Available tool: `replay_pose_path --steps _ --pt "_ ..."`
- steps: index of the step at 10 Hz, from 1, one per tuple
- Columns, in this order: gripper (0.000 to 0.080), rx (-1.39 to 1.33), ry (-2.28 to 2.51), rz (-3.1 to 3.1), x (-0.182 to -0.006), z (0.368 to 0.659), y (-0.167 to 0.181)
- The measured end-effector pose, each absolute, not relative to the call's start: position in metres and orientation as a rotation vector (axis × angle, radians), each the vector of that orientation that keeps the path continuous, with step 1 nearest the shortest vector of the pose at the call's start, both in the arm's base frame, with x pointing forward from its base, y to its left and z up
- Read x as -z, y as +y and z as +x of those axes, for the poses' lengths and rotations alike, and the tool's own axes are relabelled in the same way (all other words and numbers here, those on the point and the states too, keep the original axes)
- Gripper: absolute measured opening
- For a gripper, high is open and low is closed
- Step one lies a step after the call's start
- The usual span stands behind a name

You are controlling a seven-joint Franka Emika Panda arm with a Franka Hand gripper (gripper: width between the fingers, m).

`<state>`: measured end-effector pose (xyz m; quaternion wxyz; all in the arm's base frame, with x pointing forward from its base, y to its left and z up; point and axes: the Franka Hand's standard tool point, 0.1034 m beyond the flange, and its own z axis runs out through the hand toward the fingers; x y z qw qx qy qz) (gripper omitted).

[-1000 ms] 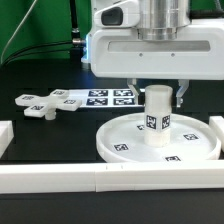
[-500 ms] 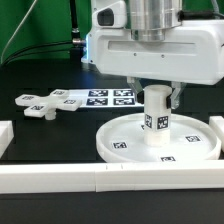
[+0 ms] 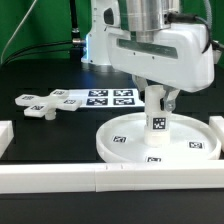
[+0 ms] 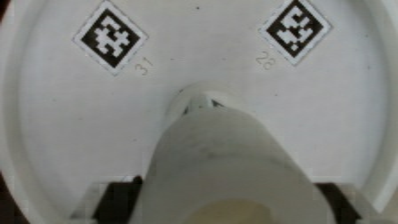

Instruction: Assemble round table

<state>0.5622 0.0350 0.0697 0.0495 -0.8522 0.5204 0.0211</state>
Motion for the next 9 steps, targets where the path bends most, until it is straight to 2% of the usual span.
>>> replay_pose_path --steps 2,4,5,7,9 --pt "0.0409 -0.067 1.624 -2.571 -0.070 0.562 0.036" --pt "0.0608 -0.045 1.467 -2.669 -0.075 0.563 0.045" --pt "0.0637 -0.022 1.346 -2.735 -0.083 0.564 0.053" --pt "0.0647 -0.001 1.110 -2.814 -0.097 0.559 0.051" --pt "0.0648 -0.005 1.101 -2.807 -0.097 0.552 0.050"
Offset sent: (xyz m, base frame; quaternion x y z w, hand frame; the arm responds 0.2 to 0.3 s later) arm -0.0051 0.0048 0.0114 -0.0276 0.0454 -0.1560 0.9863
